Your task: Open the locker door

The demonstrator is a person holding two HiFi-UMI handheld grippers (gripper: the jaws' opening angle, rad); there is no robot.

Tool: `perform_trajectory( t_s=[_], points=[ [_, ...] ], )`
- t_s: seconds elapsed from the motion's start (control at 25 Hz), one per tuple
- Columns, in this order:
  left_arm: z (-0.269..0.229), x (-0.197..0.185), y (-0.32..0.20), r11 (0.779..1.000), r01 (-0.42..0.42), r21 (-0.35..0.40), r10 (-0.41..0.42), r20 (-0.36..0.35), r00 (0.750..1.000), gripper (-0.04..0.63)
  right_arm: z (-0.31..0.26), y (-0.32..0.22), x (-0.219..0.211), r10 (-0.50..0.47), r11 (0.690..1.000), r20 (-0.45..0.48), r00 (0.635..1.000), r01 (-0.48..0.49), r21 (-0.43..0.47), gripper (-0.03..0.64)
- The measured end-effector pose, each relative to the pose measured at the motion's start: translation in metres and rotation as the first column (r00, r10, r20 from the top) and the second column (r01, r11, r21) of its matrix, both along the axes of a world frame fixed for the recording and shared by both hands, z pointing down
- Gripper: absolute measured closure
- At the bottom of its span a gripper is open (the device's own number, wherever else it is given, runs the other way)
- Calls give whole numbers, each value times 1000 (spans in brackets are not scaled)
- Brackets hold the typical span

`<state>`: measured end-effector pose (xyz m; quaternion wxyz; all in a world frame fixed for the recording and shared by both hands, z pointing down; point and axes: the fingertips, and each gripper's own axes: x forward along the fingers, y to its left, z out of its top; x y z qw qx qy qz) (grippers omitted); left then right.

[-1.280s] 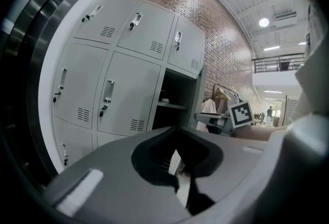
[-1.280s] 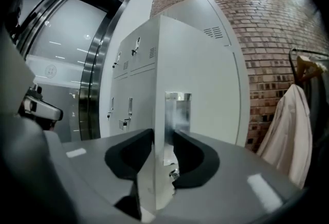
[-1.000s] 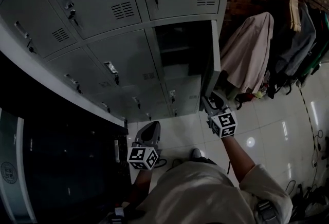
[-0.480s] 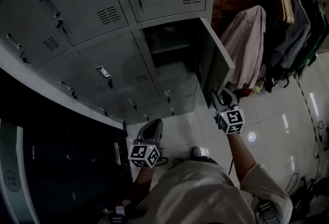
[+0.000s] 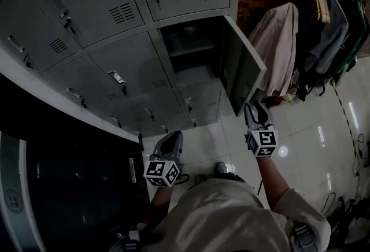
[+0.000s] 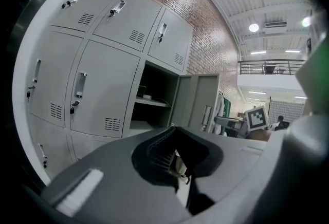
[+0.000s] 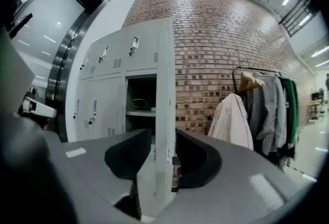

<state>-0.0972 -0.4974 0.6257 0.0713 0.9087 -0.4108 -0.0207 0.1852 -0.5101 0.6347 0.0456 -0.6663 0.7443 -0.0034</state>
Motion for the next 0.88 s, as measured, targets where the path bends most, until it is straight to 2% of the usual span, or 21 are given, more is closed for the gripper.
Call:
perform_trajectory(
  t_s=[0.12,0.2,0.32,0.52,0.68,0.84,0.88],
  points=[
    [-10,-5,5,998,25,50,-26,24,999,485,-20,33,-1,59,998,-5,998,-58,40,498],
    [-17,-11,8,995,46,94,-51,45,998,485,-41,57,-10,60,993,2,998,-60,105,617],
    [-24,-19,11,987,71,147,-83,77,994,486,-60,80,-26,44,989,-15,999,-41,144,617],
    [-33,-33,17,978,88,189,-105,83,991,488,-47,90,-52,6,999,-22,1000,-5,35,617],
    [-33,-42,20,978,80,191,-95,73,993,494,-54,85,-74,-25,989,54,998,17,149,617],
    [-37,-54,37,979,82,188,-96,63,993,494,-41,96,-97,-76,994,69,995,70,85,617],
    [-38,-58,42,978,86,189,-100,68,993,494,-42,98,-102,-88,992,75,993,81,93,615]
  ],
)
